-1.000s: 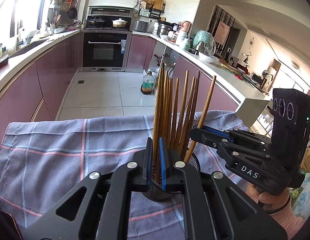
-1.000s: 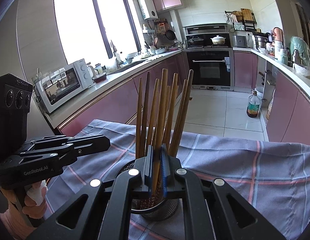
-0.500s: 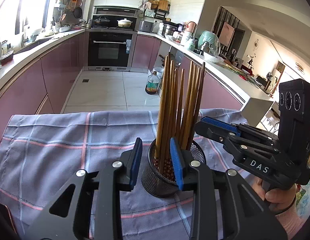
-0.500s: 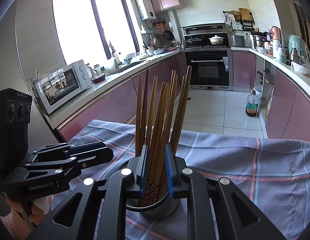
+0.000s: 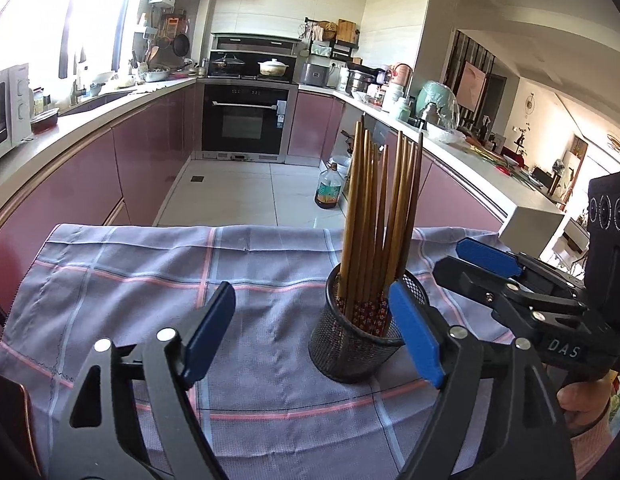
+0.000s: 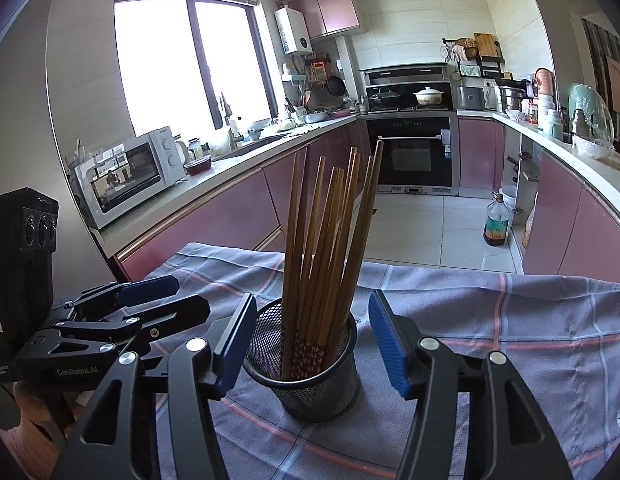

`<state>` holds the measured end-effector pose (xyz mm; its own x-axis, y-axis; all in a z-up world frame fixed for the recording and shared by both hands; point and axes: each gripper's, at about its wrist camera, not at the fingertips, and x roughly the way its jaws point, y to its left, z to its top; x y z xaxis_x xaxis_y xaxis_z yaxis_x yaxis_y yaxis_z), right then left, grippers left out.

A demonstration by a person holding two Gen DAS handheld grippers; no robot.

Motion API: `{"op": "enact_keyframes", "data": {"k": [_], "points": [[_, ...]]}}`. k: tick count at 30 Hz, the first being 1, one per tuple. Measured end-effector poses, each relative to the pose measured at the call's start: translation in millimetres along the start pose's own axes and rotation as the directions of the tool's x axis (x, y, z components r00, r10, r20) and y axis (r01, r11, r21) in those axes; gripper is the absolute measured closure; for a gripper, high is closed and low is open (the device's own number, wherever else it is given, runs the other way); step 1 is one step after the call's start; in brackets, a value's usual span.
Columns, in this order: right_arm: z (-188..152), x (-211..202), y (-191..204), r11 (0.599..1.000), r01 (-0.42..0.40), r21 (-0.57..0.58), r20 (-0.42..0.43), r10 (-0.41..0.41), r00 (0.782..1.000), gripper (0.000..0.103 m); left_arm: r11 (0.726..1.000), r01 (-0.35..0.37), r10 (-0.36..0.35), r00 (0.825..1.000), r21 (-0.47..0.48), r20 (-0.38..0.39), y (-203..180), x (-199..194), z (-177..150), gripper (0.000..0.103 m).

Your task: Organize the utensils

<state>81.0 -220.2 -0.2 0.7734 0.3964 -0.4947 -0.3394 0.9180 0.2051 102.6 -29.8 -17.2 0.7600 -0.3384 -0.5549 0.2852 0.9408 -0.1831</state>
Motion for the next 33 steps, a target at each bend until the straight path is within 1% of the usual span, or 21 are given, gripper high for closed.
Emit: {"op": "enact_keyframes", "data": {"k": [1,2,3,6,8,10,12,15,21,28,31,33], "points": [[-1.8,-2.1,1.8,1.0,0.003,-0.001,0.006,-0.003,1.0,0.033,1.0,-0.015,0.015,1.0,0.002,0.015,0.9,-3.9,-3.0,0.015],[-4.3,-4.2,4.0,1.0,0.008,0.0,0.016,-0.008,1.0,0.031,1.0,-0.028,0.028,0.999,0.005,0.027,0.6,-8.0,-5.4,0.009],[-6.7,-6.4,5.2,1.0,0.011,-0.002,0.023,-0.011,1.0,0.027,0.999,-0.046,0.046,0.998,0.01,0.042,1.5,-12.1,-8.3,0.006],[-14.8,-12.3,8.0,1.0,0.027,-0.01,0.041,-0.026,0.999,0.02,0.997,-0.074,0.072,0.995,0.023,0.066,1.4,-23.0,-14.1,0.006],[-21.2,-16.0,10.9,0.999,0.037,-0.019,0.051,-0.036,0.998,0.017,0.995,-0.096,0.093,0.992,0.031,0.08,1.8,-29.6,-19.5,0.006],[-28.0,-20.6,13.8,0.999,0.047,-0.027,0.062,-0.045,0.997,0.01,0.993,-0.116,0.112,0.989,0.029,0.097,1.0,-36.3,-24.5,0.006],[-32.9,-24.7,17.9,0.997,0.057,-0.044,0.075,-0.054,0.996,0.007,0.992,-0.126,0.123,0.986,0.026,0.112,1.2,-43.6,-28.0,0.006],[-37.8,-30.0,23.7,0.995,0.076,-0.071,0.085,-0.07,0.994,0.007,0.988,-0.155,0.149,0.979,0.029,0.138,0.3,-54.3,-34.3,0.006],[-43.7,-42.2,30.5,0.995,0.076,-0.06,0.134,-0.067,0.989,0.007,0.98,-0.194,0.186,0.968,0.037,0.17,-2.5,-71.4,-42.8,0.006],[-54.6,-48.5,44.4,0.988,0.126,-0.094,0.141,-0.112,0.984,0.007,0.977,-0.212,0.206,0.958,0.006,0.201,1.0,-90.4,-49.2,0.006],[-59.3,-54.0,49.9,0.986,0.133,-0.104,0.167,-0.114,0.979,0.007,0.976,-0.216,0.211,0.955,0.001,0.208,1.7,-95.5,-51.1,0.006],[-61.0,-57.3,51.7,0.987,0.12,-0.106,0.182,-0.099,0.978,0.007,0.975,-0.221,0.216,0.954,-0.001,0.206,1.9,-97.6,-52.5,0.006]]}}
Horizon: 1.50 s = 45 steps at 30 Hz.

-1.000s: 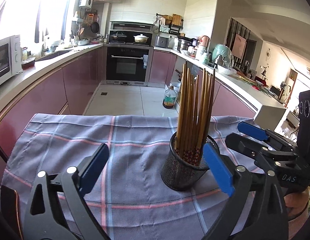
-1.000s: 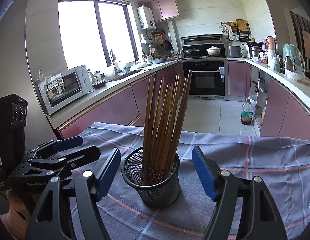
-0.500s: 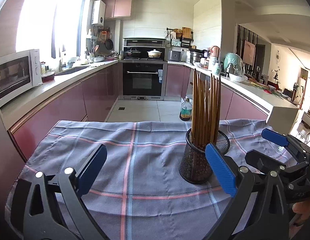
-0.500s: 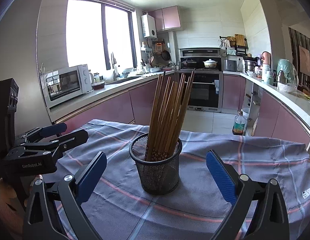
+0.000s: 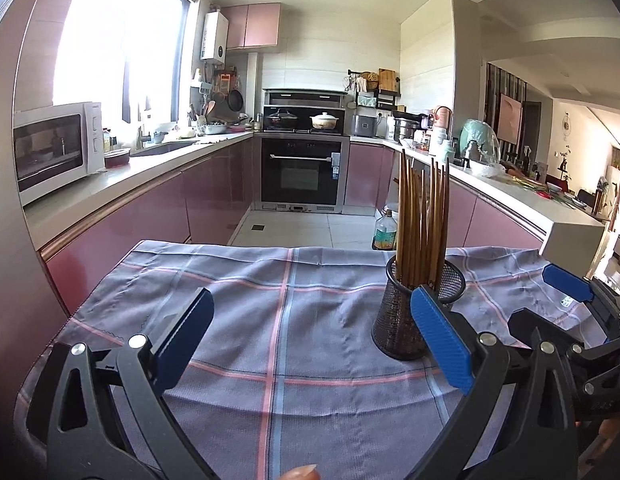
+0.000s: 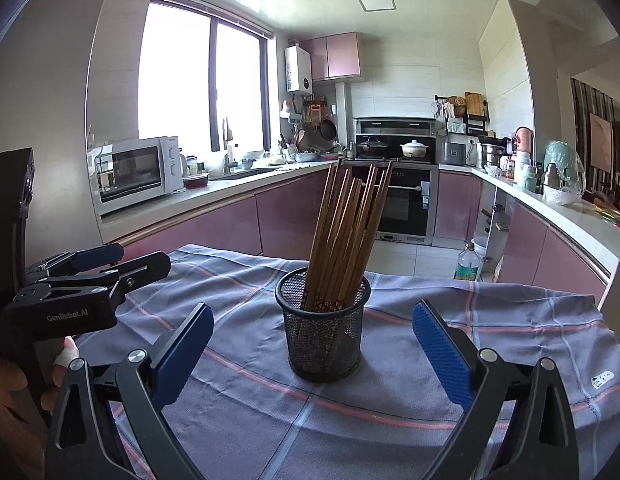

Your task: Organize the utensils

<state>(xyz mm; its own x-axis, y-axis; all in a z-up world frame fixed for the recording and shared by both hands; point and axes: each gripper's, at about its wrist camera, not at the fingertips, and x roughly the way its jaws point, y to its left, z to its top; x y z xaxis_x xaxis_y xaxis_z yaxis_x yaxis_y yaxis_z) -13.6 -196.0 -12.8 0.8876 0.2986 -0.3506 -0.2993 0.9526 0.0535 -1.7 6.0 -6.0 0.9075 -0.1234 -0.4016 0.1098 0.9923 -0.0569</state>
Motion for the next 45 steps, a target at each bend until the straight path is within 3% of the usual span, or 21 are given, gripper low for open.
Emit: {"op": "enact_keyframes", "data": {"k": [22,45], "points": [[-0.1,-10.7,1.2,1.0,-0.013,0.027,0.053,0.012,0.999,0.007,0.998,-0.064,0.062,0.995,0.021,0.083,-3.0,-28.0,-3.8,0.006],[2.3,-16.6,2.3,1.0,-0.017,0.022,0.078,0.015,0.997,0.007,0.997,-0.072,0.07,0.993,0.02,0.093,-3.9,-30.5,-6.6,0.006]]}}
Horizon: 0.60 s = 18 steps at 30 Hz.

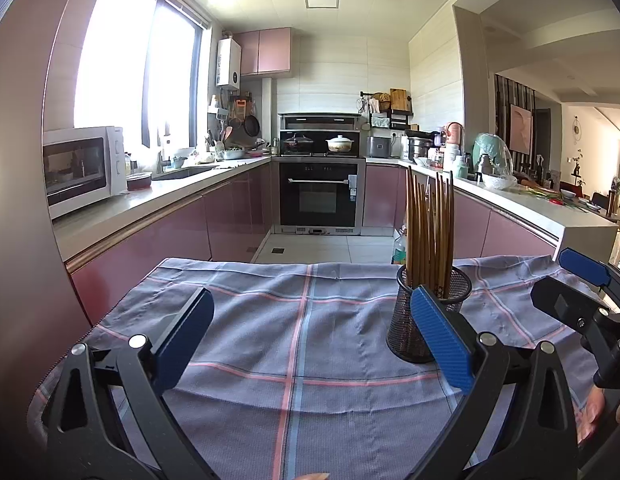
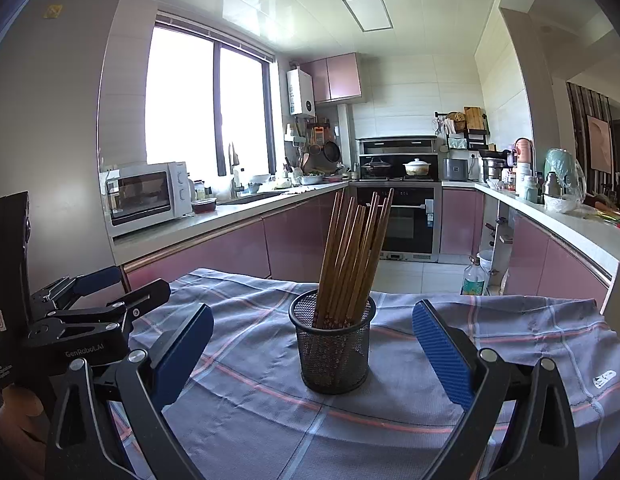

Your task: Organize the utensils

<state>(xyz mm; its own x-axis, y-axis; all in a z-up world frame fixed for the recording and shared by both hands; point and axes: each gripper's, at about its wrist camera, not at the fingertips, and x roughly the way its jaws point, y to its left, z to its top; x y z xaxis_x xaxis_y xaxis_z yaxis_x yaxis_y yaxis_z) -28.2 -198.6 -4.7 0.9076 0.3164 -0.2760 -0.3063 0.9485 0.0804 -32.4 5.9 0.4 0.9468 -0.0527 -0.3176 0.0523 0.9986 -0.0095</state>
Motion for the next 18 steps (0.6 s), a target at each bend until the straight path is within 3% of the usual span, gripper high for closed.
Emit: {"op": "enact_keyframes", "data": {"k": [18], "points": [[1.5,-2.1,-0.5,1.0,-0.006,0.0,0.004,0.006,1.0,0.007,1.0,-0.003,0.003,1.0,0.0,0.004,-1.7,-1.3,-1.0,0.006]]}}
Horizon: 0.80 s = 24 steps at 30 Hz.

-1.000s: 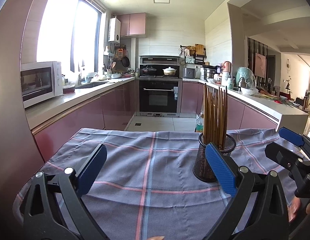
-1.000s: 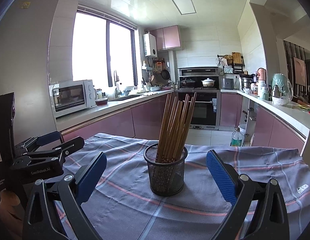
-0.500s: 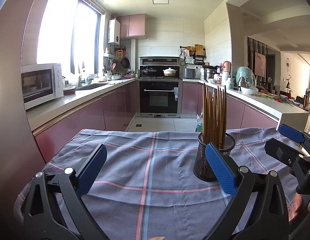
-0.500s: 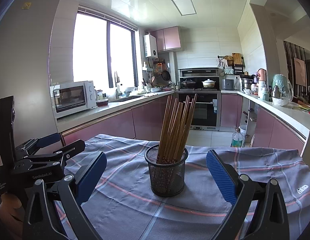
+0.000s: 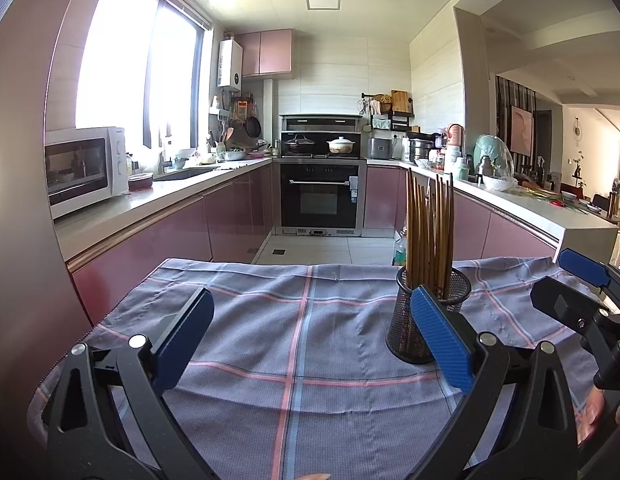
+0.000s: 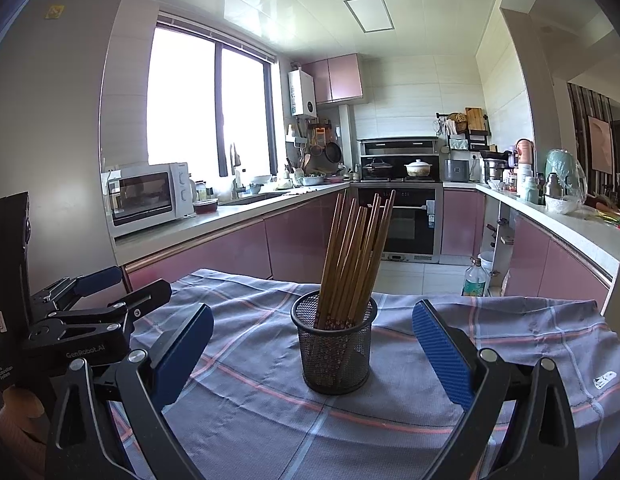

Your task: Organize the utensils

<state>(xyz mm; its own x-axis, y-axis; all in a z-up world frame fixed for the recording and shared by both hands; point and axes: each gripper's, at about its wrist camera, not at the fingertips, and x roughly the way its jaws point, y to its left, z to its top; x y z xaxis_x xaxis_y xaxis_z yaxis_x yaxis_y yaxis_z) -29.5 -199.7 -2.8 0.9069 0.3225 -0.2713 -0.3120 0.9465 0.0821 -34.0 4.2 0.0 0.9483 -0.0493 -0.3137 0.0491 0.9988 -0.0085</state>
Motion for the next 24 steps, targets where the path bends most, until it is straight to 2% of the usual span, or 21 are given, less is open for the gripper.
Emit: {"op": "enact_keyframes", "data": {"k": [24], "points": [[0.7,0.5,-0.4,1.0,-0.004,0.001,-0.003,0.004,1.0,0.007,1.0,0.004,-0.004,1.0,-0.003,-0.004,-1.0,0.2,-0.2,0.006]]}}
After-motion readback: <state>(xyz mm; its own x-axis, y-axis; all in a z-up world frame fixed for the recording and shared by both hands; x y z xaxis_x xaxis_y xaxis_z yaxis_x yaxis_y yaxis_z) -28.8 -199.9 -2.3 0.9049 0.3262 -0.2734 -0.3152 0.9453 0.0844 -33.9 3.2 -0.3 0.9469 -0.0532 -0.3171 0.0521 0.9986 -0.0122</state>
